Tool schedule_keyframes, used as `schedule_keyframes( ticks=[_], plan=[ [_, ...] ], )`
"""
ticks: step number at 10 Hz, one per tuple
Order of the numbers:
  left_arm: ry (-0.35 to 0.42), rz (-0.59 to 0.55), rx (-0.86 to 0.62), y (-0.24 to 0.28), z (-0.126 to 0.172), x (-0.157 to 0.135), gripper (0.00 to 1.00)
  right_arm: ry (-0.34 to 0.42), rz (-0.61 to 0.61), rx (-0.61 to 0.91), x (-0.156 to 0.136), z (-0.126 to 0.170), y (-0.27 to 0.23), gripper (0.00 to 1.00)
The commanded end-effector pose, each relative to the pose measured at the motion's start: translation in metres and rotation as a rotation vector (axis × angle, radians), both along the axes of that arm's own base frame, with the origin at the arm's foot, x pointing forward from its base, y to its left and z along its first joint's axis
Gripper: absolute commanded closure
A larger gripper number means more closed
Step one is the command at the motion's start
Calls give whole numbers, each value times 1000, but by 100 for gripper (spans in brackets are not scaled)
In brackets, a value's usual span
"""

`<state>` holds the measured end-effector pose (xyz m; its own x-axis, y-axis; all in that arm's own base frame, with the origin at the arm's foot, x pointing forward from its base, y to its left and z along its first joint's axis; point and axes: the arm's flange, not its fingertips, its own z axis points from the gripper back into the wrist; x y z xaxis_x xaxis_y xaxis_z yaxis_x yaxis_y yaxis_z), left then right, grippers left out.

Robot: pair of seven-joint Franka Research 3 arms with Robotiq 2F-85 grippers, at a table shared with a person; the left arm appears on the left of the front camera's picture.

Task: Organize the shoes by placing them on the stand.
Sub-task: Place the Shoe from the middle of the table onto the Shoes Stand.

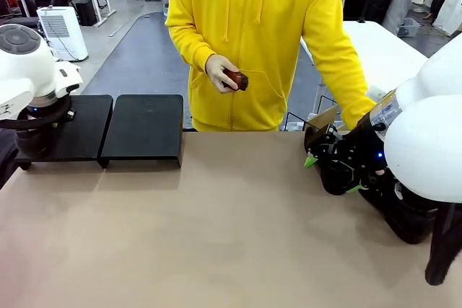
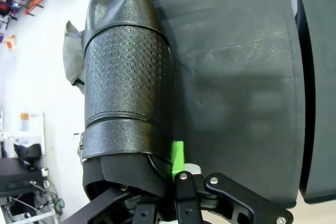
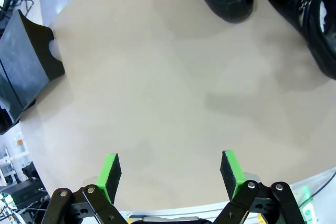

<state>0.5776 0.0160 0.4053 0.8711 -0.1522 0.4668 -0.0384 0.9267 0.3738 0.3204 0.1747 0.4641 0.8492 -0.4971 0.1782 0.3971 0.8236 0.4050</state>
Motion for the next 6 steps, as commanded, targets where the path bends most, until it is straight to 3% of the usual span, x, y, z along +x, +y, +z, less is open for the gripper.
schedule_keyframes(
  ticks=[1, 6],
  plan=[
    [-56, -4, 31, 0, 3, 9, 100, -14, 18, 4, 2, 0, -1, 0],
    [-67, -4, 17, 5, 0, 18, 100, -14, 18, 4, 2, 0, -1, 0]
  ],
)
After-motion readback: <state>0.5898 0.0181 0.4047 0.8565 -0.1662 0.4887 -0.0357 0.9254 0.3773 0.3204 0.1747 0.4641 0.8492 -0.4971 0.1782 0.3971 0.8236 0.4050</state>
